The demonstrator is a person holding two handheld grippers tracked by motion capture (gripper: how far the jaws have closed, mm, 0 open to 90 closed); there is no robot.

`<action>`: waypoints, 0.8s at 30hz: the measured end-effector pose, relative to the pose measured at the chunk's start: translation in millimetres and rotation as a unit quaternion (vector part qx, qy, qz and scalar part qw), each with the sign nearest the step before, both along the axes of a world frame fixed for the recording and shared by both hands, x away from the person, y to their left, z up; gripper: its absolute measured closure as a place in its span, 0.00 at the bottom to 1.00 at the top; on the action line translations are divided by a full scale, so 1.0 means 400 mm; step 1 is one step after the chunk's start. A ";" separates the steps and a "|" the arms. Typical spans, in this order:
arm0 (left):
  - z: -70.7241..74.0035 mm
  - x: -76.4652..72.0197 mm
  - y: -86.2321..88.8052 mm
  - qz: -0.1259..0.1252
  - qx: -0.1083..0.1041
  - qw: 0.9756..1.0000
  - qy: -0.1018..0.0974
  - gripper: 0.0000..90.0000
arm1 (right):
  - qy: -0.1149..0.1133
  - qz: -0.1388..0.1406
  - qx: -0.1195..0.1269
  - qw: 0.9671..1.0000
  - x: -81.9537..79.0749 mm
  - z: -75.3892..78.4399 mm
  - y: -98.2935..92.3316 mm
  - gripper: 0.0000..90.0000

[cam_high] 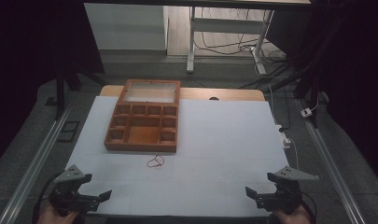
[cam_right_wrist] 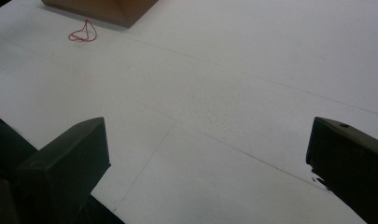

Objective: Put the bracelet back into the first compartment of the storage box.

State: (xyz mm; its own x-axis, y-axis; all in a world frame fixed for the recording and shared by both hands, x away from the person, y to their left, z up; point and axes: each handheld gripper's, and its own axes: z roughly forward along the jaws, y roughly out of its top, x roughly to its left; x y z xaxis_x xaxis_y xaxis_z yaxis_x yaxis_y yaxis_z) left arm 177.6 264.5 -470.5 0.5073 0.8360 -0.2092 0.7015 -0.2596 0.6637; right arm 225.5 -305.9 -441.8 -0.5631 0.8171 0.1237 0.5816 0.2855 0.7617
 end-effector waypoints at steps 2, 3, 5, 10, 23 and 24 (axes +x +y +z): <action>0.001 -0.001 -0.001 -0.001 0.000 1.000 -0.005 0.04 | -0.006 0.003 -0.002 1.000 -0.002 0.002 0.001 0.00; 0.001 -0.002 0.000 0.000 0.001 1.000 -0.007 0.03 | -0.014 0.006 -0.007 1.000 -0.004 0.002 0.002 0.00; 0.002 -0.002 0.000 -0.001 0.000 1.000 -0.009 0.03 | -0.028 0.009 -0.021 0.999 -0.009 0.003 0.006 0.00; 0.001 -0.002 -0.002 -0.005 0.003 1.000 -0.009 0.02 | -0.035 0.015 -0.036 0.999 -0.013 0.002 0.014 0.00; 0.000 0.002 -0.001 -0.001 0.001 1.000 0.000 0.00 | -0.019 0.045 -0.040 0.998 -0.009 -0.003 0.020 0.00; 0.001 0.002 -0.002 -0.001 0.003 1.000 -0.001 0.00 | -0.018 0.046 -0.041 0.998 -0.009 -0.003 0.021 0.00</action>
